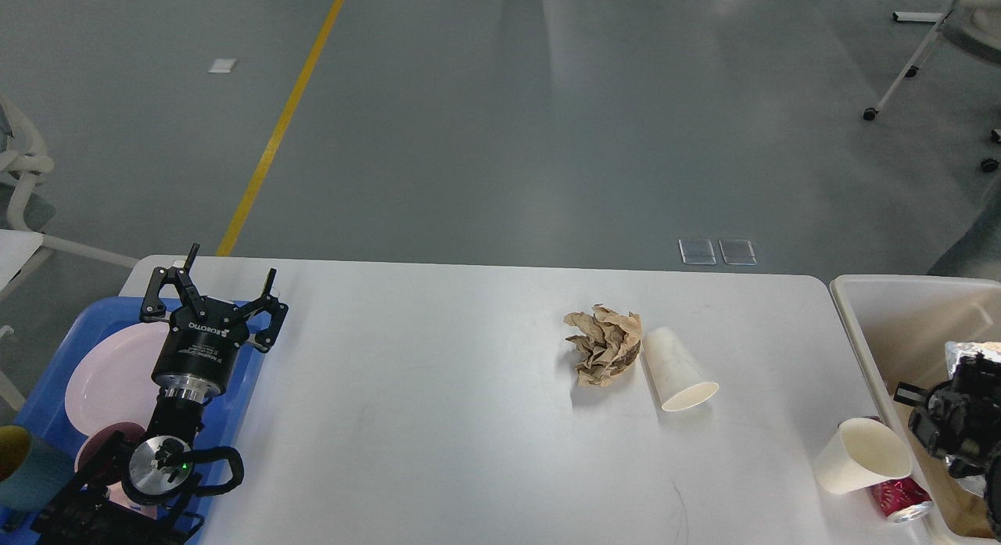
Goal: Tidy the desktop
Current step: 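Raise the right gripper from the bin toward the crumpled paper scrap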
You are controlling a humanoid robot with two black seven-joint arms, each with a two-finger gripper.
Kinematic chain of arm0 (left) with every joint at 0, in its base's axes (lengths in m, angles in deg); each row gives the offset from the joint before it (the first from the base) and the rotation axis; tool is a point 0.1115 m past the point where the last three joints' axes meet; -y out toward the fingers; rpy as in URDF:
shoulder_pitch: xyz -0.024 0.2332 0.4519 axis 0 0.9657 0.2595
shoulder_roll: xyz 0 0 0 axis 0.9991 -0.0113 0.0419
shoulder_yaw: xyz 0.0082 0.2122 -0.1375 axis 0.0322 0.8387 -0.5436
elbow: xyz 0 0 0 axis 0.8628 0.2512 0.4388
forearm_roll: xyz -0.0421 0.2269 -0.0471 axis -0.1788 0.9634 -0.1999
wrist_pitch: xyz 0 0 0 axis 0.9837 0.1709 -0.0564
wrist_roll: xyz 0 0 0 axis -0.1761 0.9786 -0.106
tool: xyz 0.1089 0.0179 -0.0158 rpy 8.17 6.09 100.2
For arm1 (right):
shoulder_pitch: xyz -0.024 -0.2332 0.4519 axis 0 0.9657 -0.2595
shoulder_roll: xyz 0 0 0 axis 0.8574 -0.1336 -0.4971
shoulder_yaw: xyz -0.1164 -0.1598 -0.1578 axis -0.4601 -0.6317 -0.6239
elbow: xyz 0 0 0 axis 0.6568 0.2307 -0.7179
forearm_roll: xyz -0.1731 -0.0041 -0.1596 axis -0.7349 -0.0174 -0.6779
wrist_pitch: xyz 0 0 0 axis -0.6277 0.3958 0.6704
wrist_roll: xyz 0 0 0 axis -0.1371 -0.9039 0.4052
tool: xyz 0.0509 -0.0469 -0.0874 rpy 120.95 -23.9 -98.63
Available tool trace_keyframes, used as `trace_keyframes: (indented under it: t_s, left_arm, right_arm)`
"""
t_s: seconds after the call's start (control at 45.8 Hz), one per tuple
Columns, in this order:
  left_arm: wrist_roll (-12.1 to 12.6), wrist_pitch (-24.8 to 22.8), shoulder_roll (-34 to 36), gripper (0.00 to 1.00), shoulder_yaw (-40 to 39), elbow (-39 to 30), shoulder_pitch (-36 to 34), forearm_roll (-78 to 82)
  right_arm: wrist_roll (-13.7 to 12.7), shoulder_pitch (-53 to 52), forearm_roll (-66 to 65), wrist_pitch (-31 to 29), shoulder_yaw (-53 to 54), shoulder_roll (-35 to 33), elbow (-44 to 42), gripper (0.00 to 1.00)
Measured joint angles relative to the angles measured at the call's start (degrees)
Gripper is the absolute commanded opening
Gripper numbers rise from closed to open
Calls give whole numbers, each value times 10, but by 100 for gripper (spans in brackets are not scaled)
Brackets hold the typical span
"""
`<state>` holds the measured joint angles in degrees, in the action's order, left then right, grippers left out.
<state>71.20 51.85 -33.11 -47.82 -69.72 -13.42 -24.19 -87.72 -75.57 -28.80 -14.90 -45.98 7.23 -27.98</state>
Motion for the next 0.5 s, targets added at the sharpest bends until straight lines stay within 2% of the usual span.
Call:
trace_keyframes:
  t_s: [0.372,0.393,0.459,0.503]
  left_arm:
    - [0,0,0,96,0,0,0,0]
    - [0,0,0,96,0,0,0,0]
    - [0,0,0,96,0,0,0,0]
    - [0,0,0,96,0,0,0,0]
  right_arm:
    - [-16,7,0,0,1,6,-1,0]
    - [-18,8,0,0,1,6,-1,9]
    - [-22,9,1,2,2,6,-1,49]
    - [-23,9,2,7,3,5,-1,65]
